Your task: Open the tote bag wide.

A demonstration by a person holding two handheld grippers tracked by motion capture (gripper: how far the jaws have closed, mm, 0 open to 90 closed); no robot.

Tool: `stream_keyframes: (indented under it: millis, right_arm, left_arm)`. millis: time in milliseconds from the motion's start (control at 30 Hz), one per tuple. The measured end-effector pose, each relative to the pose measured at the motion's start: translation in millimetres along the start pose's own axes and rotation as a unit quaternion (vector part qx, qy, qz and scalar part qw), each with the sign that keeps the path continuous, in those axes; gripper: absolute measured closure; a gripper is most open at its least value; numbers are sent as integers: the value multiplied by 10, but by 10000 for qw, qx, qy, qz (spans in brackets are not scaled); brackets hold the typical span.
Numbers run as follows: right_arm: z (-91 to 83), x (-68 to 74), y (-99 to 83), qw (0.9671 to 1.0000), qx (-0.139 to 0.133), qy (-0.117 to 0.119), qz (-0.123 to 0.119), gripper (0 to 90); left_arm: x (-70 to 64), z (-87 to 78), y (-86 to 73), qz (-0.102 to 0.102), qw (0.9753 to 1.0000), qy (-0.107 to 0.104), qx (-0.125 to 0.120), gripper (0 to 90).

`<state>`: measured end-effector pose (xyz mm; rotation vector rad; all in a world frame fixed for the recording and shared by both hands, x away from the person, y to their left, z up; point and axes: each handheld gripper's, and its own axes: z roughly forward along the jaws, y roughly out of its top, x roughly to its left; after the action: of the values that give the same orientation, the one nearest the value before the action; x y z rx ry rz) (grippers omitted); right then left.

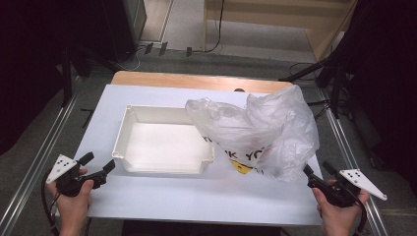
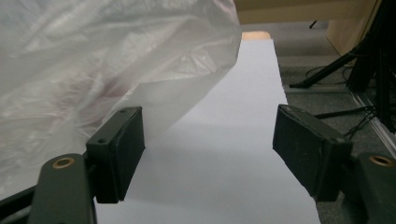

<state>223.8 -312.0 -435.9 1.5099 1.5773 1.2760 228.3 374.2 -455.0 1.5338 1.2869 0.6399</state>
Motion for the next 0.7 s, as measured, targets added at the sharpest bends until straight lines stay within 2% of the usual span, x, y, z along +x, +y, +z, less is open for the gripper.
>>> stream_keyframes:
  millis: [133, 300, 333, 367, 467, 567, 700]
  right_arm:
    - [-23, 63, 98, 9999, -89, 107, 2, 218]
    - [-47, 235, 313, 9993, -180, 306, -95, 203]
    - [-42, 302, 423, 9988, -245, 387, -169, 194]
    - [-31, 330, 476, 9985, -265, 431, -203, 183]
    - [-6, 374, 569, 9979, -353, 517, -193, 172]
    - [75, 456, 707, 9969, -385, 673, -130, 162]
    - [127, 540, 799, 9963, -419, 734, -163, 153]
  left_arm:
    - [0, -43, 21, 3, 9999, 29, -103, 137]
    - [-71, -118, 145, -12, 9996, -51, -284, 139]
    - [-85, -132, 185, -169, 9990, -165, -371, 140]
    - [-111, -145, 269, -459, 9976, -283, -443, 140]
    - [-171, -154, 342, -415, 9975, -296, -480, 142]
    - [-318, -119, 453, -234, 9984, -344, -390, 143]
    - [-426, -46, 515, -117, 9985, -458, -285, 144]
